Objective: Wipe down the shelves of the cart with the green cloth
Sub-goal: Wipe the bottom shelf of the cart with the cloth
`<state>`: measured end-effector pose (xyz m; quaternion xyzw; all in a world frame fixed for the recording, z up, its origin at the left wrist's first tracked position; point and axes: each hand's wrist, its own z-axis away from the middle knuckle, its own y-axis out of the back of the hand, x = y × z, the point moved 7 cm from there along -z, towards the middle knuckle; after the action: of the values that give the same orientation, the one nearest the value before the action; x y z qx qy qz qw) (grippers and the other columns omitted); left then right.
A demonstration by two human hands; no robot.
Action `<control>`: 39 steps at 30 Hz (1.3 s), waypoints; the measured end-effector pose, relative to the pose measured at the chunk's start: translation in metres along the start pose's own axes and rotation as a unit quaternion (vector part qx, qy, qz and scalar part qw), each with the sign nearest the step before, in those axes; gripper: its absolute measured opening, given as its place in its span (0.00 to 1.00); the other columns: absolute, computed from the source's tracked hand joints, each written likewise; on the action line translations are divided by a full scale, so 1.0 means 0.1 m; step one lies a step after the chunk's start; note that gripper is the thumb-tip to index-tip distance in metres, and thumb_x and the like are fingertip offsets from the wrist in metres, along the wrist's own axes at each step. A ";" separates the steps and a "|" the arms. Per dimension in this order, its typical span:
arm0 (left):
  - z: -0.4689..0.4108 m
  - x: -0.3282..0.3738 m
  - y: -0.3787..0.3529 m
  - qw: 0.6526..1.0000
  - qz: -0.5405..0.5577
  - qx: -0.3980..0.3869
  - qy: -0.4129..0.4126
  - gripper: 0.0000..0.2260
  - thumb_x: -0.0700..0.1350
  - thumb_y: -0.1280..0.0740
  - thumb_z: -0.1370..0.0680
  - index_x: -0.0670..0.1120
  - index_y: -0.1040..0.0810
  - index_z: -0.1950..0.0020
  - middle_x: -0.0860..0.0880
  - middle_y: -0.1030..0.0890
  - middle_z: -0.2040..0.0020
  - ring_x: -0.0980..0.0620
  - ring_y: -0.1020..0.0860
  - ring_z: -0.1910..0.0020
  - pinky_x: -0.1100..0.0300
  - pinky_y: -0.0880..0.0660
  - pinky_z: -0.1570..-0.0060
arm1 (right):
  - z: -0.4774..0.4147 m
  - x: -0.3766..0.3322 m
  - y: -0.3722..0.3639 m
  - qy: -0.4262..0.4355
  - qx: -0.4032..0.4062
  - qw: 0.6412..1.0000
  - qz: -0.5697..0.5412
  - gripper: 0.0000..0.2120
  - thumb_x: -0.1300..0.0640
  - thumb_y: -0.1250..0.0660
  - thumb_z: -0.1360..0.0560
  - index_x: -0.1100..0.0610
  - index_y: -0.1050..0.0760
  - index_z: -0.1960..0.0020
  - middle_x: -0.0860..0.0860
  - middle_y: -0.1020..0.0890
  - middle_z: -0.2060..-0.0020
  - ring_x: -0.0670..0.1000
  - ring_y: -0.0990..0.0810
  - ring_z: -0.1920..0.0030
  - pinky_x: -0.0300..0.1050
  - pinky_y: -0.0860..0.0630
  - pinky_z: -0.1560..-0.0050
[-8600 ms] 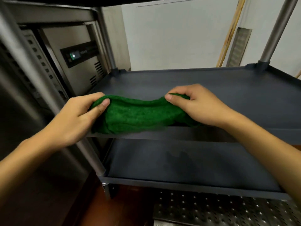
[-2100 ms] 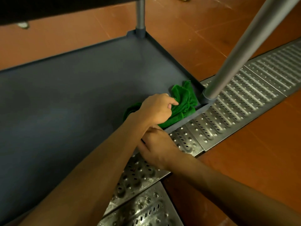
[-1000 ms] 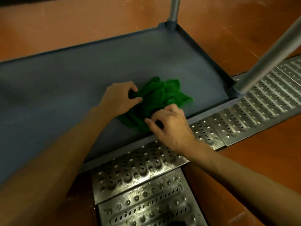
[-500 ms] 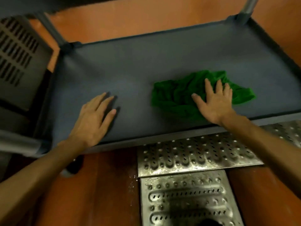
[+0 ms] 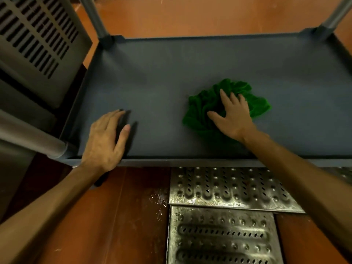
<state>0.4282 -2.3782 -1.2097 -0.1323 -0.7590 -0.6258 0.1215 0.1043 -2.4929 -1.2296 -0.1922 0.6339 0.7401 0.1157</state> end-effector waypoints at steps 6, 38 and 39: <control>0.02 -0.04 0.00 0.999 0.025 0.016 0.019 0.27 0.61 0.50 0.17 0.48 0.40 0.23 0.43 0.30 0.27 0.45 0.32 0.28 0.43 0.35 0.29 | -0.05 -0.55 -0.32 0.090 -0.055 0.994 -0.035 0.33 0.45 0.41 0.20 0.49 0.51 0.20 0.56 0.49 0.21 0.61 0.57 0.22 0.56 0.60 0.24; -0.01 -0.12 -0.04 1.000 0.007 -0.020 -0.002 0.27 0.60 0.51 0.17 0.46 0.38 0.23 0.42 0.31 0.26 0.43 0.34 0.27 0.43 0.37 0.28 | 0.34 -1.54 -0.72 0.291 -0.108 0.951 -0.008 0.34 0.50 0.33 0.27 0.46 0.40 0.23 0.51 0.37 0.25 0.57 0.45 0.25 0.59 0.42 0.26; -0.01 -0.12 -0.04 1.000 0.007 -0.022 -0.002 0.27 0.60 0.51 0.17 0.46 0.38 0.23 0.42 0.31 0.26 0.43 0.34 0.27 0.43 0.37 0.28 | 0.35 -1.47 -0.68 0.293 -0.107 0.950 -0.018 0.33 0.53 0.33 0.27 0.47 0.38 0.23 0.52 0.36 0.26 0.57 0.44 0.25 0.59 0.41 0.27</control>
<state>0.4384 -2.3807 -1.2175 -0.1417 -0.7442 -0.6413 0.1218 0.2604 -2.4360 -1.2226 -0.4230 0.5534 0.7127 -0.0831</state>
